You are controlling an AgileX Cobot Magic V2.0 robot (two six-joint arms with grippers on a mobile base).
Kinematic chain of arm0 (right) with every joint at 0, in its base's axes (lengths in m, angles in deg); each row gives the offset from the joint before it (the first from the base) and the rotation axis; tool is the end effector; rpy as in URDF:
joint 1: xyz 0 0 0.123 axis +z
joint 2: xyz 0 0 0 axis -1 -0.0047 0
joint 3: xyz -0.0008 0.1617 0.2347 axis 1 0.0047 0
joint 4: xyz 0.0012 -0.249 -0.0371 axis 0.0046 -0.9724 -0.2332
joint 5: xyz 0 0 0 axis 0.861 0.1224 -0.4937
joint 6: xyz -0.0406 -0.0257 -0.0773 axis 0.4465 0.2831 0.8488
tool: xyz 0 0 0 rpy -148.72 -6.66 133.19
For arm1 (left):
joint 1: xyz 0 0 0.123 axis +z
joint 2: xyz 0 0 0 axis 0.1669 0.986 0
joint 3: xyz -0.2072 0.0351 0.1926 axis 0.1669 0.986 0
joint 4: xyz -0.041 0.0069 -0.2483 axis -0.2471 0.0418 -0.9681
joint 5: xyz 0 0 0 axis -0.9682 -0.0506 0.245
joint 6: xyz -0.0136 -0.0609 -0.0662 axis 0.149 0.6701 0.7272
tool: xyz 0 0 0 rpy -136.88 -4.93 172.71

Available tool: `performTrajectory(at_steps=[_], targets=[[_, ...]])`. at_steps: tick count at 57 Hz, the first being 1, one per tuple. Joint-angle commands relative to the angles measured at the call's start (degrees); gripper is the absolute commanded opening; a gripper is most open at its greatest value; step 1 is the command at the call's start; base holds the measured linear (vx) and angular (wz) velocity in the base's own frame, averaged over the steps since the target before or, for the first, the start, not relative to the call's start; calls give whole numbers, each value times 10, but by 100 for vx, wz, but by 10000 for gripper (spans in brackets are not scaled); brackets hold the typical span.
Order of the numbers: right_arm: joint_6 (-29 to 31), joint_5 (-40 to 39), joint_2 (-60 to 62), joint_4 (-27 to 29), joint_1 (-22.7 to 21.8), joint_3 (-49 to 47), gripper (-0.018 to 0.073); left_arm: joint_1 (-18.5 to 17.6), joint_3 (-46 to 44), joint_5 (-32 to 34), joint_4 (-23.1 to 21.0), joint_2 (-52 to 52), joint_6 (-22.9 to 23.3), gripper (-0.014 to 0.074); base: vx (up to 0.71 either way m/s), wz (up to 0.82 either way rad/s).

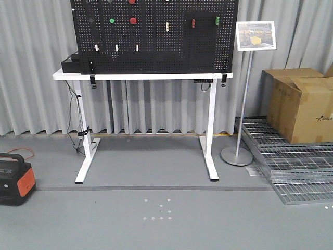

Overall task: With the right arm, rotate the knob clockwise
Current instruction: 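Drive the base forward up to the black pegboard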

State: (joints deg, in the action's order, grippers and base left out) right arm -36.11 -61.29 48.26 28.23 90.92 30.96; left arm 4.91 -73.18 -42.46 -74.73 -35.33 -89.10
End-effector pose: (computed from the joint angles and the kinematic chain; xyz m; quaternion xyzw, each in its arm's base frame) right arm 0.0569 0.0012 0.2023 -0.0058 0.6869 0.0086 0.7266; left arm 0.0561 -0.0048 0.2075 0.1201 0.6578 0.0718 0.7401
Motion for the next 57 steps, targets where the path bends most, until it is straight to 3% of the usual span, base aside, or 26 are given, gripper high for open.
performTrajectory(at_steps=[1,57], targets=[[7,-47,6,-5,-2,4,-8,-4,19,43,-3,-10,2,-6,1,-1],[7,-47,6,-5,-2,4,-8,-4,19,43,-3,-10,2,-6,18,-5]])
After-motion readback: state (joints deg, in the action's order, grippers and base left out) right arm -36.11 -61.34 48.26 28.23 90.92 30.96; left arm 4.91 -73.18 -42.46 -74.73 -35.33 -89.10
